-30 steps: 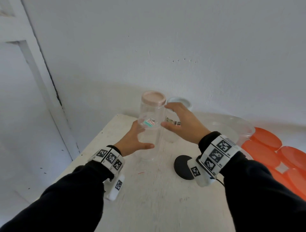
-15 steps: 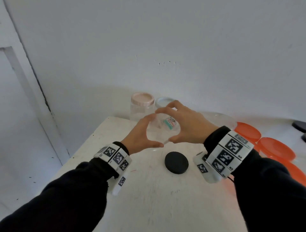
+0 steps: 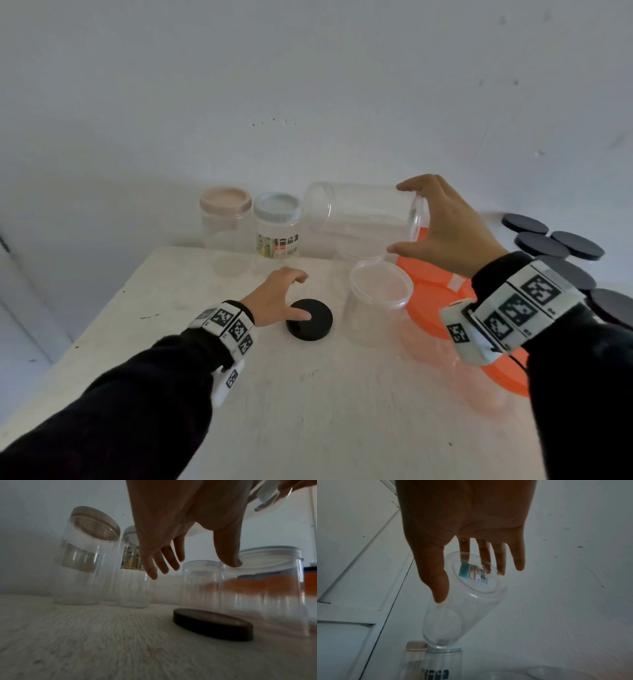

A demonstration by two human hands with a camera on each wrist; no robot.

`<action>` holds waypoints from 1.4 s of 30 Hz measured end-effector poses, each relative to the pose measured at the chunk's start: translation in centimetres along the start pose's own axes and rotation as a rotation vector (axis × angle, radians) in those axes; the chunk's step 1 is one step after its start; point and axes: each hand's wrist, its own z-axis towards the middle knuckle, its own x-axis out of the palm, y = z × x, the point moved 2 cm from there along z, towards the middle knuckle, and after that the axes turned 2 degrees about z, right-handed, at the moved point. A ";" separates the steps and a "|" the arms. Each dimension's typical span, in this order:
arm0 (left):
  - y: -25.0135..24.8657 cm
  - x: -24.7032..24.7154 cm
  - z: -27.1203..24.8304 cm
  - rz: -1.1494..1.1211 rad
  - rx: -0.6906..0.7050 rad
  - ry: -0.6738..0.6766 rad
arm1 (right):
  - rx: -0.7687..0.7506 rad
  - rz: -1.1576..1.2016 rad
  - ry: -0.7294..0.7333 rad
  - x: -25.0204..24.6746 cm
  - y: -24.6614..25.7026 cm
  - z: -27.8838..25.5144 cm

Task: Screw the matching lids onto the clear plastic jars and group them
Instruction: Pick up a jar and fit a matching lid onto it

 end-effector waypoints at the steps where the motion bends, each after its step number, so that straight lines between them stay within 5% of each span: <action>1: 0.0 0.5 0.2 0.040 -0.004 0.059 | 0.020 0.032 -0.019 -0.1 -0.3 -0.3; 16: -0.1 3.1 1.8 0.363 -0.012 0.417 | 0.233 0.201 -0.024 2.2 -1.4 -1.5; 27: -0.1 1.8 1.9 0.286 0.023 0.327 | 0.298 0.391 0.124 4.2 0.1 -1.5; 42: 1.7 -7.1 -6.6 0.000 -0.086 -0.049 | 0.296 0.649 0.202 10.1 5.2 -2.1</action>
